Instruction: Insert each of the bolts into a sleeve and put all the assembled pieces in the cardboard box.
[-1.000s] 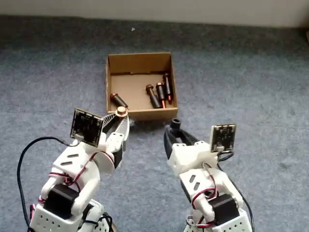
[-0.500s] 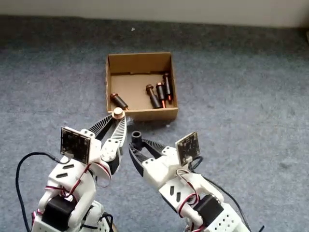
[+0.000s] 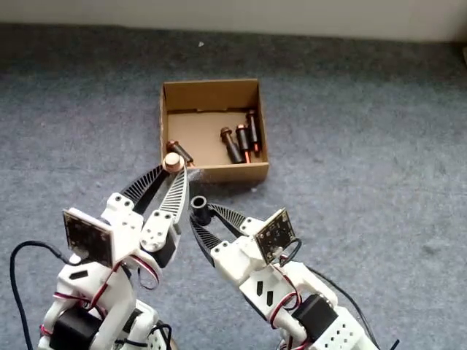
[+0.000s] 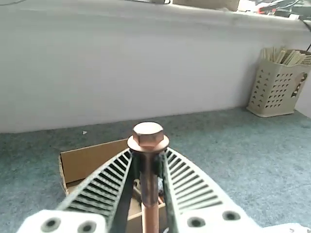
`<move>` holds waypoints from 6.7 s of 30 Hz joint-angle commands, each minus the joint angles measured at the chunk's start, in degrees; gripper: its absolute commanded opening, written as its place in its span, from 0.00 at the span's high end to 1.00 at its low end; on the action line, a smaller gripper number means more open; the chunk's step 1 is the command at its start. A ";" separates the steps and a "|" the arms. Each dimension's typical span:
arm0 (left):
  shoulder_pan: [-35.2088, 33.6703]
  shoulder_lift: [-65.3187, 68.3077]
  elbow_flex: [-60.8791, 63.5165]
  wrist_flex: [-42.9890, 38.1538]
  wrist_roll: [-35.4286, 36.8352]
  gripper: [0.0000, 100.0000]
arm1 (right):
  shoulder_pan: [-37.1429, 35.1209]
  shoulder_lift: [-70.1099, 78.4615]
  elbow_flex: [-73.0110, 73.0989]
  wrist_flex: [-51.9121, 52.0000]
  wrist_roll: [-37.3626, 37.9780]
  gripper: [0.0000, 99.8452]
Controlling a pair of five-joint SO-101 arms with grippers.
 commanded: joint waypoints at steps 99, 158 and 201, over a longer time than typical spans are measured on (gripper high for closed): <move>-23.08 -0.57 16.48 18.99 -12.48 0.80 | 15.08 5.67 -8.13 -4.09 0.35 1.00; -25.89 -0.48 25.98 10.37 -12.48 0.80 | 20.97 52.18 -45.14 25.19 0.62 0.79; -25.54 -0.31 29.85 20.13 -12.84 0.85 | 36.53 -1.54 8.57 38.46 0.35 0.79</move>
